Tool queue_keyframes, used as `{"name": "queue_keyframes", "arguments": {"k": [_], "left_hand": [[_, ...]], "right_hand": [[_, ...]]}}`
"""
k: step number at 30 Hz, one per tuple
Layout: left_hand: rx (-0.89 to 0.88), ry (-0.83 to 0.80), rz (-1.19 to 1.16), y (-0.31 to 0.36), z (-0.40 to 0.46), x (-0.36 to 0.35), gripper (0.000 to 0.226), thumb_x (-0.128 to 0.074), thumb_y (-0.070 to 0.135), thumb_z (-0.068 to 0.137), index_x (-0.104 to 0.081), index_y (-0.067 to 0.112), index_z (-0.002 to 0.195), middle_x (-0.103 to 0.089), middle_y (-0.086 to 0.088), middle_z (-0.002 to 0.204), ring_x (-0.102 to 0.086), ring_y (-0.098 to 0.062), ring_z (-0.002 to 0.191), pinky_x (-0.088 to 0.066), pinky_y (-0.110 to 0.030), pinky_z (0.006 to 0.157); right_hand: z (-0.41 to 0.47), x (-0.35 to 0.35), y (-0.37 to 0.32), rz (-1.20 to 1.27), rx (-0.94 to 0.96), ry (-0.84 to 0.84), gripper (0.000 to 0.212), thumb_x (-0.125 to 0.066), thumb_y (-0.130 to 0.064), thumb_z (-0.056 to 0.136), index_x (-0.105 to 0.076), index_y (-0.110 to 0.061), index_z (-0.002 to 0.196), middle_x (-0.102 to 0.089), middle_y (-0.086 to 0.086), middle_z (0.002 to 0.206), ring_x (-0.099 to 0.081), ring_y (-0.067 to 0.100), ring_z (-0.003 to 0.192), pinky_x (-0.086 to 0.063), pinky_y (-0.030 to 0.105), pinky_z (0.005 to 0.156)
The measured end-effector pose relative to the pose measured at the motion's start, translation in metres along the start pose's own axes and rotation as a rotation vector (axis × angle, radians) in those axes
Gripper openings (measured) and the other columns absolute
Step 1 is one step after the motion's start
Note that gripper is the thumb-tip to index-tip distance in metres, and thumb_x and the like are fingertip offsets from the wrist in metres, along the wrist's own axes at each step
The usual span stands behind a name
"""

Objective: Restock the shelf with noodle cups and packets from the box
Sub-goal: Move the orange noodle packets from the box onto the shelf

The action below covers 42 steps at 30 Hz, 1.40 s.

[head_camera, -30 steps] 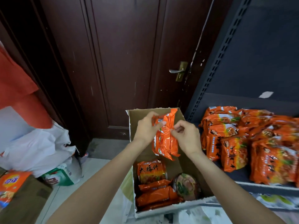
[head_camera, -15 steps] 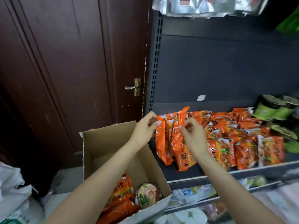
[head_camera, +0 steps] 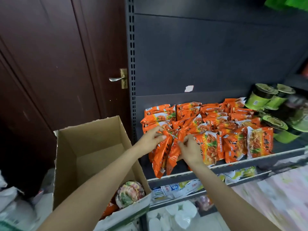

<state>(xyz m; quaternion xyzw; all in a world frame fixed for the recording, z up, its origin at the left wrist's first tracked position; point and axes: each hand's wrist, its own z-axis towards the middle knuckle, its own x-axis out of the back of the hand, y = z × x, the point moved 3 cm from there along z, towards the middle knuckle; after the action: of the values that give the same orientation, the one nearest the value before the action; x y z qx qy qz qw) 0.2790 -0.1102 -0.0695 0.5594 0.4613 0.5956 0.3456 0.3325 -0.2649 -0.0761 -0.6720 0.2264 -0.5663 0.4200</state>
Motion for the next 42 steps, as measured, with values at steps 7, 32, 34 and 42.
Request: {"name": "queue_keyframes", "arguments": {"k": [7,32,34,42], "left_hand": [[0.082,0.235,0.252,-0.01,0.014,-0.008,0.023,-0.059,0.035,0.091,-0.056,0.015,0.103,-0.06,0.003,0.1,-0.061,-0.018,0.094,-0.046,-0.027,0.075],[0.0,-0.026,0.747,-0.017,0.012,-0.014,0.046,-0.055,0.022,0.093,-0.046,0.026,0.138,-0.044,-0.006,0.13,-0.04,-0.023,0.125,-0.04,-0.042,0.102],[0.034,-0.057,0.785,-0.02,0.01,-0.018,0.053,-0.055,0.039,0.091,-0.041,0.027,0.141,-0.04,-0.003,0.134,-0.035,-0.022,0.129,-0.037,-0.045,0.104],[0.072,-0.056,1.081,-0.04,-0.003,-0.024,0.095,-0.072,0.046,0.074,-0.014,0.028,0.146,-0.027,-0.005,0.145,-0.028,-0.025,0.132,-0.029,-0.045,0.105]], "right_hand": [[0.009,-0.012,0.011,0.235,-0.057,-0.159,0.034,-0.048,-0.023,0.097,-0.036,-0.016,0.128,-0.057,0.009,0.113,-0.062,0.026,0.097,-0.059,0.043,0.07],[0.018,0.001,0.016,-0.846,0.476,-0.105,0.095,-0.072,-0.023,0.081,-0.007,-0.03,0.149,-0.017,0.008,0.149,-0.021,0.025,0.137,-0.042,0.036,0.103],[0.024,-0.005,0.018,-0.877,0.513,-0.227,0.089,-0.072,-0.026,0.08,-0.014,-0.025,0.149,-0.016,0.003,0.153,-0.011,0.023,0.142,-0.026,0.038,0.115],[0.037,-0.022,0.026,-1.023,0.618,-0.334,0.095,-0.076,-0.034,0.072,-0.018,-0.018,0.145,-0.028,0.003,0.145,-0.018,0.021,0.141,0.004,0.037,0.118]]}}
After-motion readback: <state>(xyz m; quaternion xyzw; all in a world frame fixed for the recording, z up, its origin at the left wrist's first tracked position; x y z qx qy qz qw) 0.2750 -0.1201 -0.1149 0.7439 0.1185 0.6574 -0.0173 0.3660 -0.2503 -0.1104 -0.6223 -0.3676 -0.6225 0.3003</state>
